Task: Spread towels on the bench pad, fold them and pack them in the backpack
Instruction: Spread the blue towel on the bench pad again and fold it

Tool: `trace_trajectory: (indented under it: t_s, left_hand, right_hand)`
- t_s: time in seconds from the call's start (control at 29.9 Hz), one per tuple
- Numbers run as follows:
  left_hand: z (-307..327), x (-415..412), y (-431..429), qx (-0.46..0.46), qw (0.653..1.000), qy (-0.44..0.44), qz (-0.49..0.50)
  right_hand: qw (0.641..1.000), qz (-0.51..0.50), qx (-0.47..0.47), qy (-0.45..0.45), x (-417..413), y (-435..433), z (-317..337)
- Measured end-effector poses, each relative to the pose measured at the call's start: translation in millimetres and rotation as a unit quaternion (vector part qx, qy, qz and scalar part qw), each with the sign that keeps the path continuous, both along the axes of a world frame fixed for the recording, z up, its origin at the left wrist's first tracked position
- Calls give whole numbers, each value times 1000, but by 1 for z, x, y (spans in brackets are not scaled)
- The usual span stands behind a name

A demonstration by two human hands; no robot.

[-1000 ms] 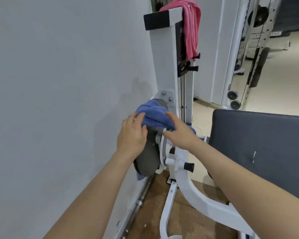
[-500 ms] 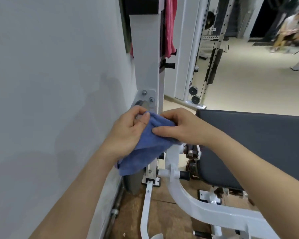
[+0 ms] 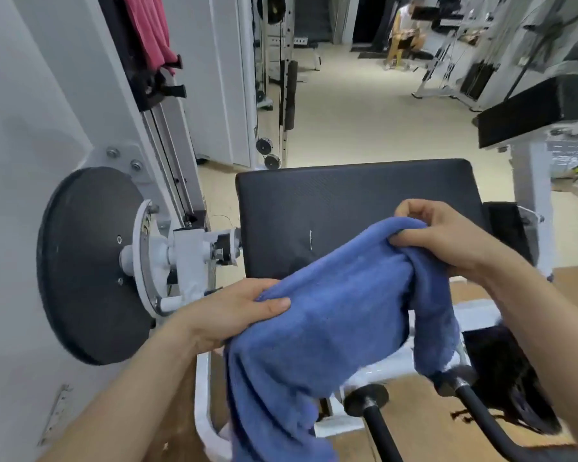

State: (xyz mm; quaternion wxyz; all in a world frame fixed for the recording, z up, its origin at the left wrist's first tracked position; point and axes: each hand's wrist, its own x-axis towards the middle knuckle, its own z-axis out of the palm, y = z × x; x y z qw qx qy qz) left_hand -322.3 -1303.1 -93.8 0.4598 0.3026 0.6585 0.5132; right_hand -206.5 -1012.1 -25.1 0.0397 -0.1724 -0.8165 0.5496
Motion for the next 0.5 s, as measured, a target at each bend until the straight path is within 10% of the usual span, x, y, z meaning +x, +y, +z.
trace_trajectory:
  t_s: [0.13, 0.27, 0.5]
  left_hand:
    - [-21, 21, 60, -111, 975, 191, -27]
    - [-35, 48, 94, -125, 979, 160, -2]
    - [-36, 73, 128, -155, 854, 436, 238]
  right_hand:
    - [968, 66, 230, -78, 56, 71, -28]
    - [886, 87, 417, -182, 99, 138, -56]
    - [949, -41, 300, -88, 130, 203, -85]
